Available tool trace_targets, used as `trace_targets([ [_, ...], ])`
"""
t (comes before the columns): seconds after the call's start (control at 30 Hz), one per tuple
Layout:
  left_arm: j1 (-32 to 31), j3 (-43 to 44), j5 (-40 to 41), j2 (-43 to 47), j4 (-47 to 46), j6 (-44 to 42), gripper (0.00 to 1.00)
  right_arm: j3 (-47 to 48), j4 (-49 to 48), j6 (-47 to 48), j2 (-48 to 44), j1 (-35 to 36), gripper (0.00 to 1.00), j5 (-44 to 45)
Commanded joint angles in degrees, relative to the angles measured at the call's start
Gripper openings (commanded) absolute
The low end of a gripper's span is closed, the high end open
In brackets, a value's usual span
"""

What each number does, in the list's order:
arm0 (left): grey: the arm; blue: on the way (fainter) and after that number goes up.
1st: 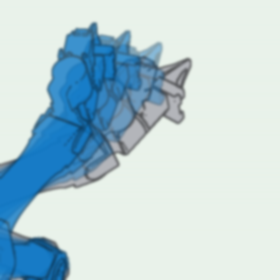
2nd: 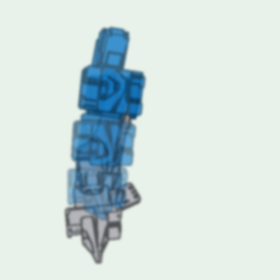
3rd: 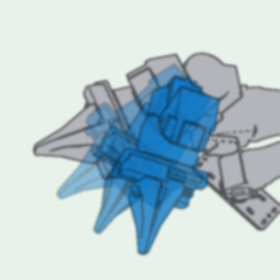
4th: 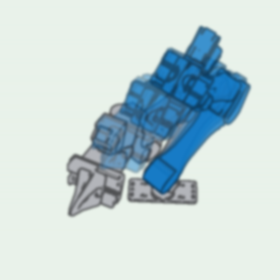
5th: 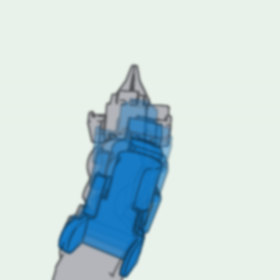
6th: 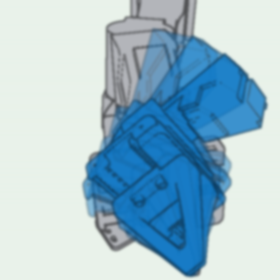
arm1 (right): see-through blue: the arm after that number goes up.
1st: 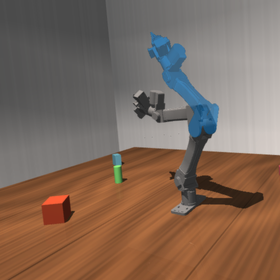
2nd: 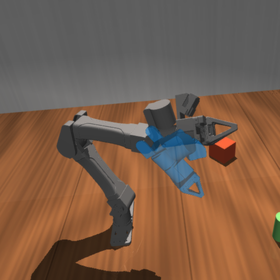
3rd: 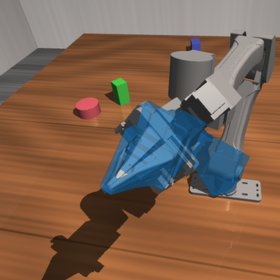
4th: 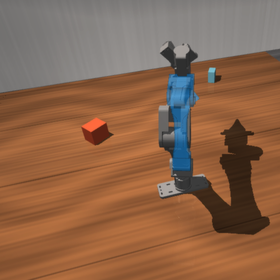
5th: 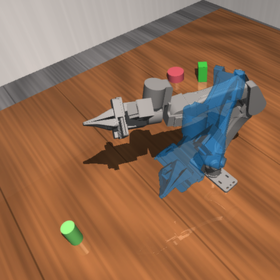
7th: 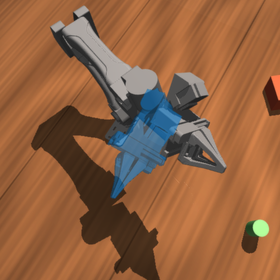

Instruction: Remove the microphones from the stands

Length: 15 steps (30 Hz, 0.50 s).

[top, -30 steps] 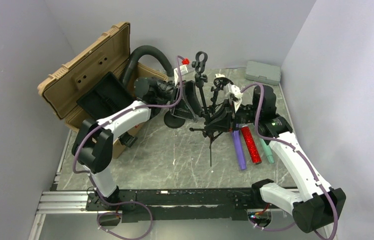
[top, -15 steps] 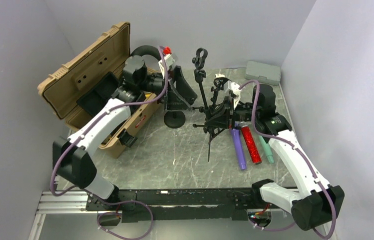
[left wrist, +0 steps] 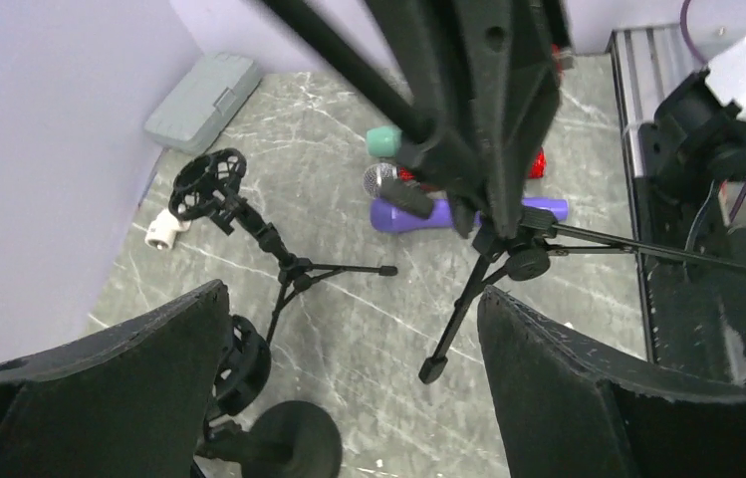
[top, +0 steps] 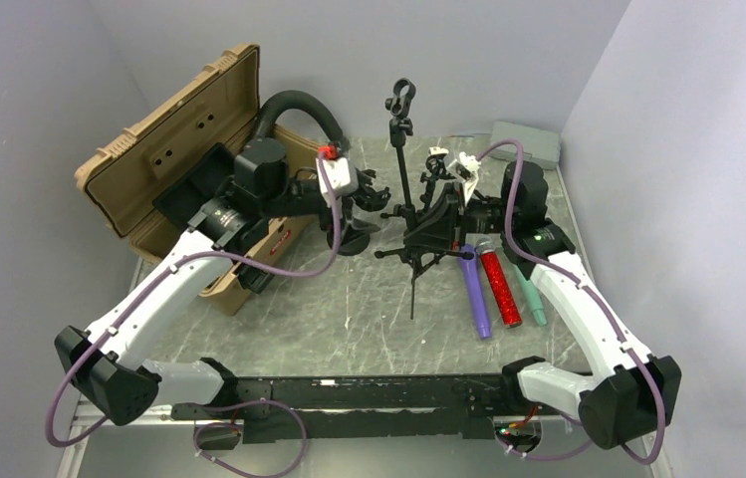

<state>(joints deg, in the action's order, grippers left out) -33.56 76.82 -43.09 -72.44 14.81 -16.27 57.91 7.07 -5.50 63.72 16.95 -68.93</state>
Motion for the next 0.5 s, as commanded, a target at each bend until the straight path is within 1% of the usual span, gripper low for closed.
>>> trace_targets([
  [0.0, -5.4, 4.4, 6.6, -0.5, 6.8, -16.5, 0.95, 3.1, -11.1, -8.3, 1.3, -0.1, 0.00, -4.8],
  [0.17, -10.2, 9.0, 11.8, -2.7, 10.6, -20.9, 0.89, 2.5, -13.2, -10.5, 1.8, -0.1, 0.00, -5.1],
  [0.33, -13.9, 10.5, 17.5, -4.2, 11.8, -23.4, 0.83, 2.0, -13.1, -10.2, 1.0, -0.1, 0.00, -4.8],
  [0.47, -16.3, 11.4, 21.3, -5.5, 11.9, -24.6, 0.75, 1.5, -12.9, -9.9, 0.6, -0.1, 0.00, -4.7],
])
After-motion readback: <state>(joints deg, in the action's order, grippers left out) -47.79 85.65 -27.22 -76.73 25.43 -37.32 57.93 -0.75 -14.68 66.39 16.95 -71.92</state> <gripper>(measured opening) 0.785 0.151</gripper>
